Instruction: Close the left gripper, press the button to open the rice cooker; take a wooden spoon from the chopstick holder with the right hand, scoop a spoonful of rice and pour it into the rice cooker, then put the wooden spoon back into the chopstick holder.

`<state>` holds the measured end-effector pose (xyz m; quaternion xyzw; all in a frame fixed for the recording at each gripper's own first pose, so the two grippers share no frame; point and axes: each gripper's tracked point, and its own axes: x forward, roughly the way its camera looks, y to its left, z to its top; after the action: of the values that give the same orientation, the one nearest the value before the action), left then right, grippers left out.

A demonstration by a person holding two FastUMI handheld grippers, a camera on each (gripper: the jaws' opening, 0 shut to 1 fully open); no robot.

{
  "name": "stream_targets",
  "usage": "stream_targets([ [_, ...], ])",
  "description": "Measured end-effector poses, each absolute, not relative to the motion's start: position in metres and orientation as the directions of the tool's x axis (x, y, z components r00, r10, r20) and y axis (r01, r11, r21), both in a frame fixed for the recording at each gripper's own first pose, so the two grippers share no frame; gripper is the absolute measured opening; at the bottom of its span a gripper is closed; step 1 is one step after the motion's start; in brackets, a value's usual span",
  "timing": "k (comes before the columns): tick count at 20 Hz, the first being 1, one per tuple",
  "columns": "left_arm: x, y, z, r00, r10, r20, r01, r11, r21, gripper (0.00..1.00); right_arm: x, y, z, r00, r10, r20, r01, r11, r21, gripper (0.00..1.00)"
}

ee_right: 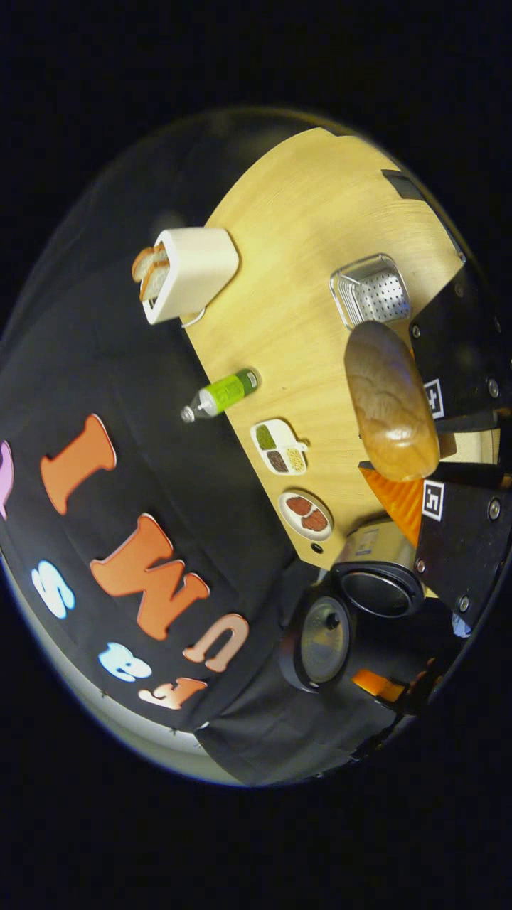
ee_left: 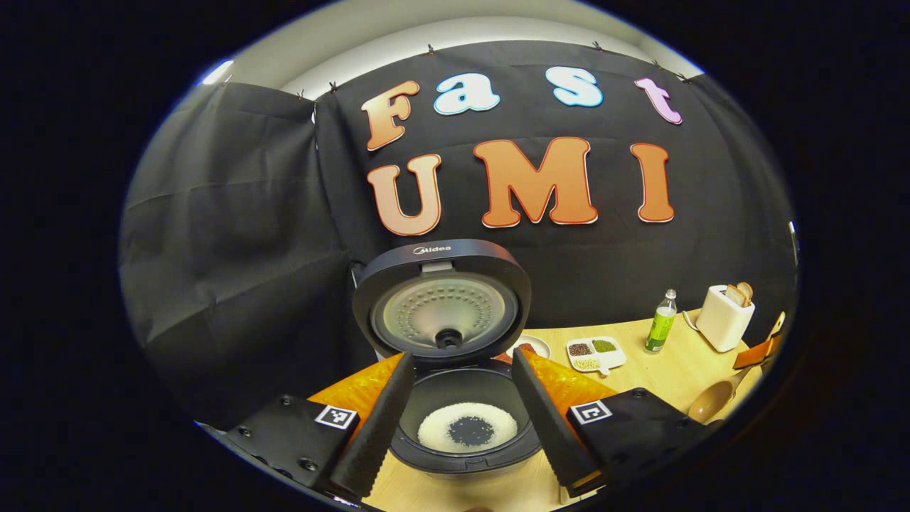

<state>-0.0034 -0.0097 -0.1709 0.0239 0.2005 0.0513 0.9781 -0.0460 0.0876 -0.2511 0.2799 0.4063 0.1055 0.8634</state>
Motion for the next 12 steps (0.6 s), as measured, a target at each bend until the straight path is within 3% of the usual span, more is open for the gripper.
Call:
stream_targets([
  [1,-0.005,-0.007,-0.173,0.913,0.114,-0.393,-0.094,0.993,0.068,0.85,-0.049,0.099,-0.254,0.636,0.418,-0.649,0.014,0.834,0.551,0.12],
  [7,-0.014,0.013,-0.181,0.900,0.137,-0.414,-0.114,0.990,0.080,0.85,-0.072,0.132,-0.296,0.586,0.393,-0.709,-0.106,0.904,0.413,0.12],
  [8,-0.015,0.017,-0.181,0.900,0.139,-0.414,-0.114,0.990,0.084,1.00,-0.074,0.132,-0.302,0.589,0.375,-0.716,-0.122,0.917,0.380,0.12],
  [9,-0.016,0.021,-0.181,0.899,0.142,-0.413,-0.114,0.989,0.092,0.85,-0.074,0.132,-0.308,0.593,0.352,-0.724,-0.133,0.930,0.343,0.12],
  [12,-0.015,0.030,-0.181,0.898,0.144,-0.416,-0.110,0.988,0.104,0.93,-0.073,0.131,-0.322,0.621,0.284,-0.731,-0.154,0.958,0.241,0.12],
])
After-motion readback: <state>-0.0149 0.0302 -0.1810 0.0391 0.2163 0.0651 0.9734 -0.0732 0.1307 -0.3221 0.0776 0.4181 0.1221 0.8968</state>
